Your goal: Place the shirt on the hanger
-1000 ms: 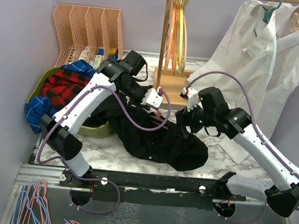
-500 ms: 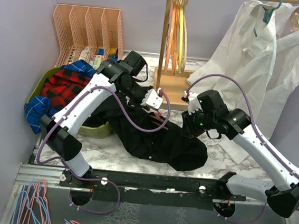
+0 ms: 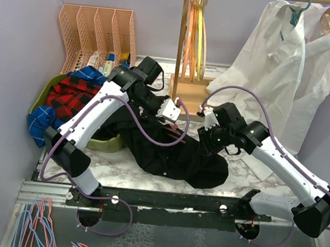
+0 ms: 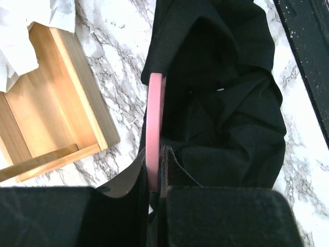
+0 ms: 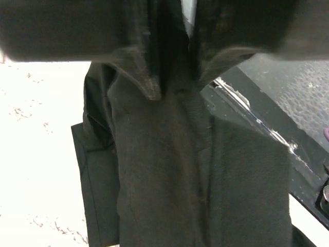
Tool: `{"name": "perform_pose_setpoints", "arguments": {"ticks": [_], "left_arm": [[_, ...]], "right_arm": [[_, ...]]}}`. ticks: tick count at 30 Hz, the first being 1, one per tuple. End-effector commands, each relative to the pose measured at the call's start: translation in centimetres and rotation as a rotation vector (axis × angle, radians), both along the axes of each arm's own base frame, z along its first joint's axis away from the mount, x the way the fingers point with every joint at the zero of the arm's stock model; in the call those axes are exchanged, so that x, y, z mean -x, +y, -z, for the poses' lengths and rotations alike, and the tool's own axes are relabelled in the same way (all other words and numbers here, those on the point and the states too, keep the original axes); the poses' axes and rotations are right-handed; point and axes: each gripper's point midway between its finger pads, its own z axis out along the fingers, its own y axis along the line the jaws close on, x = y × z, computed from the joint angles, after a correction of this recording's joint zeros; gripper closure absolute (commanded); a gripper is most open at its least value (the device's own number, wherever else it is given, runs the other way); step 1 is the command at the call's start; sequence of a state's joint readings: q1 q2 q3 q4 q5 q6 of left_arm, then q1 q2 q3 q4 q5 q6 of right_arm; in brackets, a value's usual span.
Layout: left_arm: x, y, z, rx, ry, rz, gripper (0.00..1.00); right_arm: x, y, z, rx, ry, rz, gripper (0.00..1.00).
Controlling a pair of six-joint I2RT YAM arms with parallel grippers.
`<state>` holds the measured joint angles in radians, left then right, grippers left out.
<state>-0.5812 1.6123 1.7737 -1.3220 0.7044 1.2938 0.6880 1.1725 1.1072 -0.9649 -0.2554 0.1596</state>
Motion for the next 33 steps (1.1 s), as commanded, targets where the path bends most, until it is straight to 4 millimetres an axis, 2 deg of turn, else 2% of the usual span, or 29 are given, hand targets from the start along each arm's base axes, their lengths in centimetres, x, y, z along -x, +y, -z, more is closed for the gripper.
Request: {"name": "perform_pose_setpoints", "arguments": {"ticks": [1,2,6,9,10,11,13,16,20,23,26,28,30,33], "left_arm": [[0.7,-0.4,-1.2,0.006,0.014,0.006,1.00],[0.8,-0.4,-1.2,0.007,0.015,0.006,1.00],[0.3,-0.7,-1.3,-0.005,0.028,-0.067,0.98],[-1.3,-0.8,-1.4,-0.048,0.035,-0.218,0.59],[-1.9,-0.6,-1.5,-0.064,0.031,-0.275,0.29],[-2.8,-0.3,-1.6,-0.078,0.018,-0.344,0.04],[-4.7,0.4,-2.7,-0.076,-0.030,-0.496,0.01],[-7.4,2.1,-5.7,-0.035,-0.127,-0.735,0.01],[-8.8,4.9,-9.4,-0.001,-0.207,-0.977,0.01],[-8.8,7.2,-11.5,0.051,-0.274,-1.093,0.01],[-8.2,8.5,-14.0,0.131,-0.314,-1.089,0.01],[-8.6,9.7,-16.0,0.245,-0.275,-1.128,0.01],[-9.0,11.0,-17.2,0.325,-0.227,-1.171,0.01],[-9.5,12.7,-17.7,0.373,-0.159,-1.222,0.01]], "right_arm": [[-0.6,0.9,0.0,-0.031,-0.012,0.004,0.95],[-0.7,0.9,-0.1,-0.034,-0.019,0.009,0.98],[-1.3,0.9,-1.7,-0.085,-0.084,0.049,0.99],[-1.3,0.2,-2.7,-0.111,-0.114,0.117,0.99],[-1.1,-0.1,-2.8,-0.117,-0.113,0.145,0.99],[-0.8,-0.3,-2.8,-0.125,-0.101,0.168,0.99],[0.3,-0.6,-2.5,-0.144,-0.063,0.187,0.99],[1.6,-1.0,-1.6,-0.162,-0.012,0.221,0.99],[2.5,-1.8,-0.8,-0.208,0.005,0.294,0.99],[1.4,-3.3,-1.6,-0.229,-0.073,0.433,0.99],[-1.4,-6.5,-4.3,-0.182,-0.249,0.606,0.99],[-3.4,-8.6,-6.8,-0.116,-0.377,0.684,0.99],[-5.3,-9.3,-9.7,-0.083,-0.493,0.701,0.99],[-8.0,-10.7,-13.1,0.028,-0.637,0.726,0.99]]}}
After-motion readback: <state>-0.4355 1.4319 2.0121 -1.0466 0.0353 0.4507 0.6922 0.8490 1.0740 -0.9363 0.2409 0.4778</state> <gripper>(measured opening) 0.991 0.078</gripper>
